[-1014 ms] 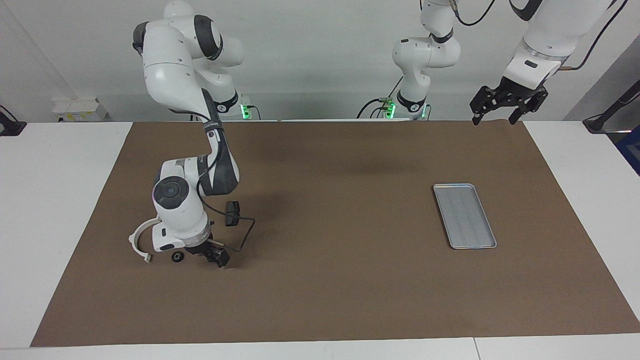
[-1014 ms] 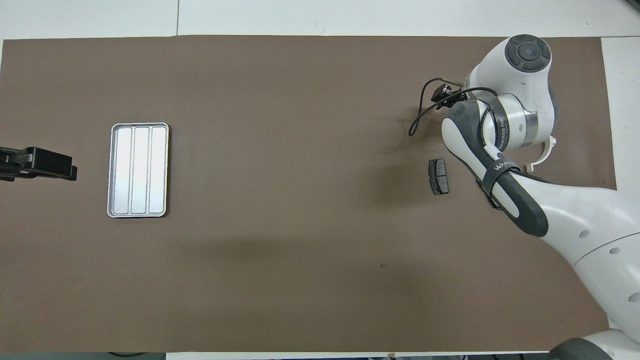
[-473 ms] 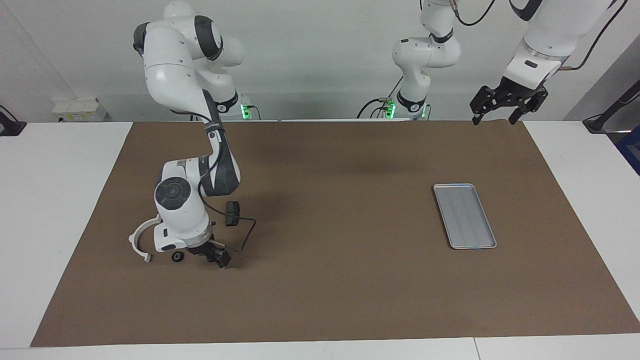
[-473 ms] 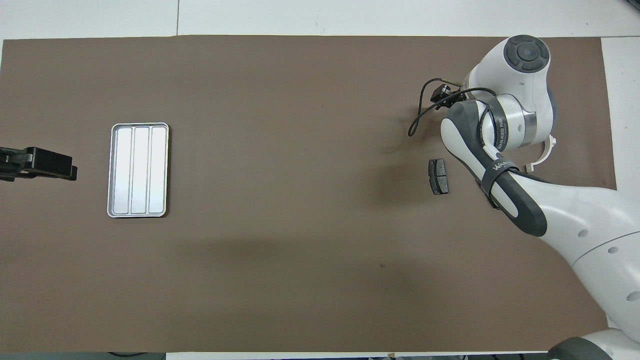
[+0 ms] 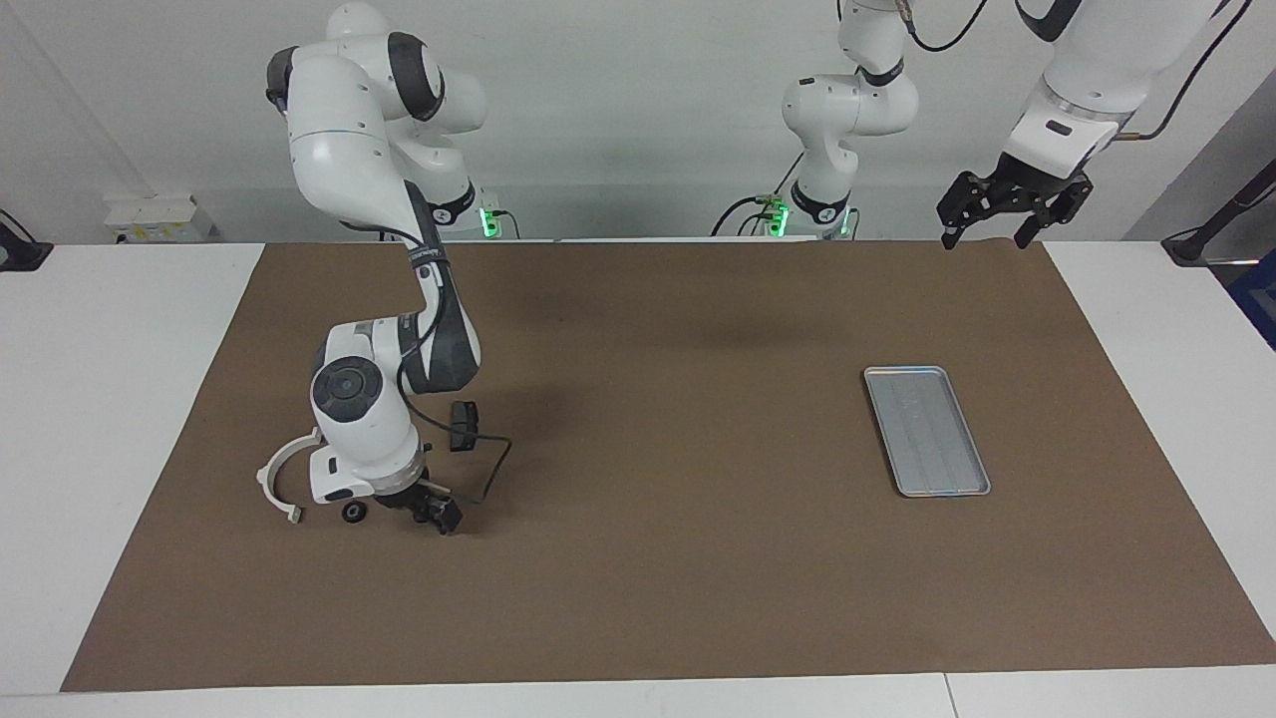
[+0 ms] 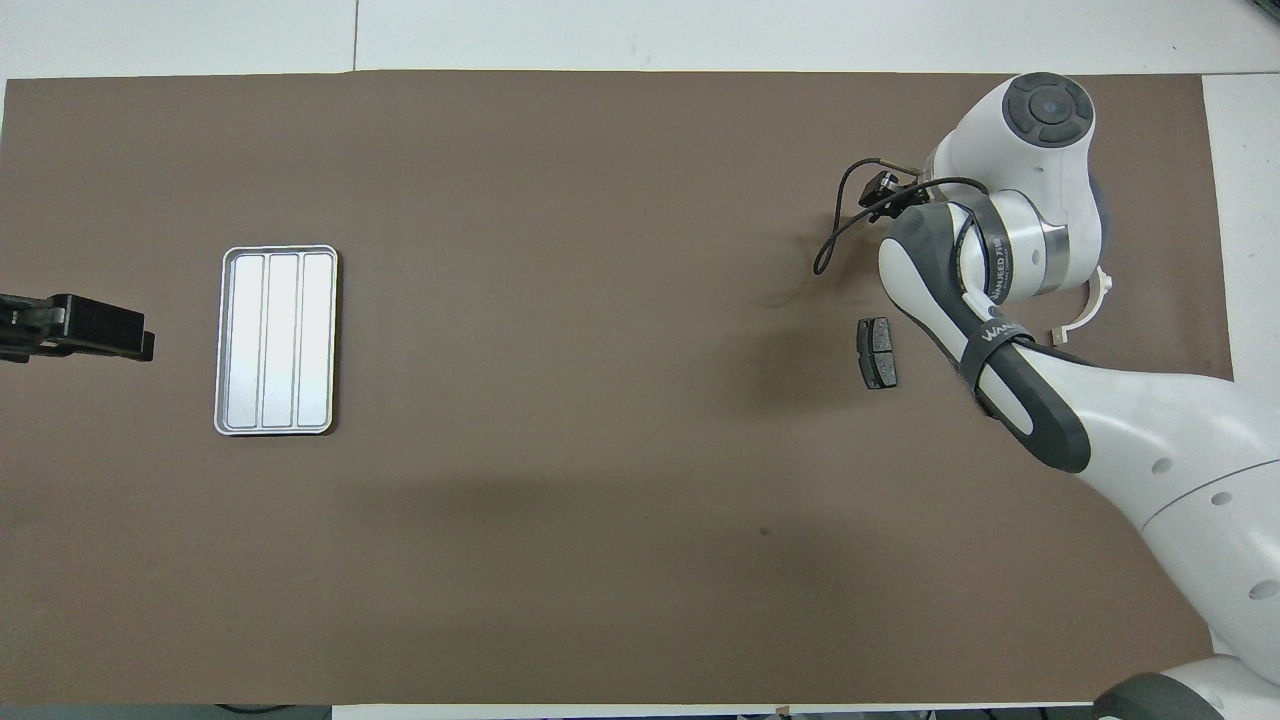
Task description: Pick bearing gear from pile to tray
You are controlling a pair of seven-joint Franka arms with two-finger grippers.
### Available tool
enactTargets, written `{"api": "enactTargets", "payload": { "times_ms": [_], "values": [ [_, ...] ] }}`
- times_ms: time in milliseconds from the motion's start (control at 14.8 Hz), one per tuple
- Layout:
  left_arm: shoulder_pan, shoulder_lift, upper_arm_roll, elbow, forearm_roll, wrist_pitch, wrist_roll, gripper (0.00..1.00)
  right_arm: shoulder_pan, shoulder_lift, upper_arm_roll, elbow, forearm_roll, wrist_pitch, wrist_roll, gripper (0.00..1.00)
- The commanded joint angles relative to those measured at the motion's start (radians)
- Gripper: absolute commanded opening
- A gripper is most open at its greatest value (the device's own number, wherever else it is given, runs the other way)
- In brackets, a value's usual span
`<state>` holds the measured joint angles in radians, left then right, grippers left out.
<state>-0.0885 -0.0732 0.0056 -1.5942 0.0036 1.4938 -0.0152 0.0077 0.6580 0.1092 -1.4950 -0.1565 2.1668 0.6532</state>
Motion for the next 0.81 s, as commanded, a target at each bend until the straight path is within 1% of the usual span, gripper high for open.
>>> {"api": "enactTargets", "payload": {
  "times_ms": [0,203,473,743],
  "values": [
    [-0.011,-0.007,0.013,-0.006,-0.013,-0.01,-0.002,1.0,-0.005,0.003,0.009,-0.008,-0.026,0.025,0.036,0.97],
    [-0.011,-0.007,0.013,-0.006,-0.013,-0.01,-0.002,1.0,-0.005,0.003,0.009,-0.016,-0.026,0.03,0.036,0.95],
    [-0.011,-0.007,0.013,-0.006,-0.013,-0.01,-0.002,1.0,-0.005,0.003,0.009,-0.017,-0.024,0.03,0.036,0.9],
    [-0.011,-0.007,0.013,-0.006,-0.013,-0.01,-0.002,1.0,-0.006,-0.001,0.009,-0.013,-0.026,0.018,0.034,0.69]
  ]
}}
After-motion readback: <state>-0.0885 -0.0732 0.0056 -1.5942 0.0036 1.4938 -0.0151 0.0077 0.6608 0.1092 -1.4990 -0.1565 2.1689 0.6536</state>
